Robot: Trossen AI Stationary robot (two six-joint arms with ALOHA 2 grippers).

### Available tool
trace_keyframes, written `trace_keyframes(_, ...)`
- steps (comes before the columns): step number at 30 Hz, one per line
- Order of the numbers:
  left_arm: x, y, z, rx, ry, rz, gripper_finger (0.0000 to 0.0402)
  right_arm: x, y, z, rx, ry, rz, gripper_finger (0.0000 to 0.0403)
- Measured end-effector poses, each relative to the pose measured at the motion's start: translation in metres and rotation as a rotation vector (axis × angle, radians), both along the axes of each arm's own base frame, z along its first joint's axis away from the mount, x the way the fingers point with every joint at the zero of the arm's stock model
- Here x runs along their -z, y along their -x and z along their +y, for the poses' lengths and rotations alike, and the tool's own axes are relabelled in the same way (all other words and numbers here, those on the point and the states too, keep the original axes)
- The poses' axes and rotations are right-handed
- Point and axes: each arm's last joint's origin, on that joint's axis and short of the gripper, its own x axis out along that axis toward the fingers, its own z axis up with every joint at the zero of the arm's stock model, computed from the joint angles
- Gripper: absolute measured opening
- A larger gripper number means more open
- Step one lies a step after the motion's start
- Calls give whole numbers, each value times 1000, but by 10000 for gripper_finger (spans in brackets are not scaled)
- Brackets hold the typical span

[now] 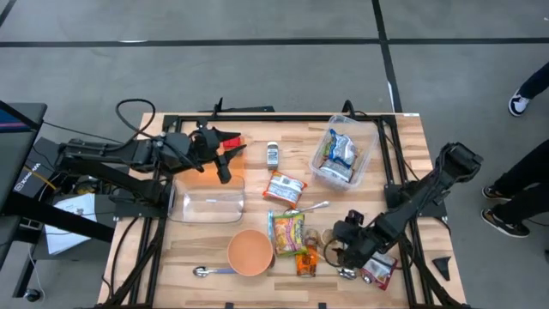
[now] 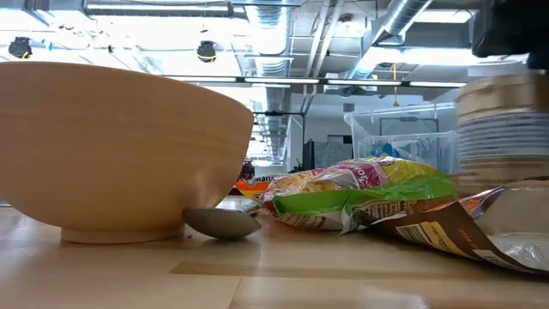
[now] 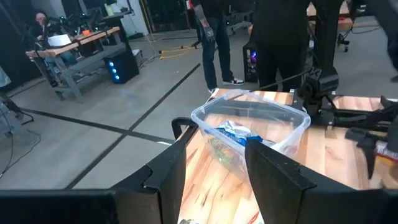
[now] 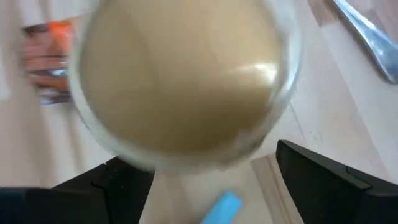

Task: Pick & Place Food Item
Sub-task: Put the golden seasoning bottle into the orange bin

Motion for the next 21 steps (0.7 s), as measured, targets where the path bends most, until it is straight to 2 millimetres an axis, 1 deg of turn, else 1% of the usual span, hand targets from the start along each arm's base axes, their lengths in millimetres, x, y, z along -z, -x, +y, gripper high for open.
trace_keyframes(3,-4,4,0,0,3,-30,158,19,7,-6,46,-18,-46,323)
trace_keyframes(6,-9,10,1,-1,7,-67,158,29,9,-10,71,-25,-110,323)
trace_keyframes(12,-16,17,3,-14,10,-111,158,35,8,-17,106,44,-220,323)
trace_keyframes(16,-17,17,3,-15,12,-125,158,43,9,-25,142,34,-272,323)
trace_keyframes(21,-17,17,3,-16,14,-124,158,45,5,-32,179,37,-336,323)
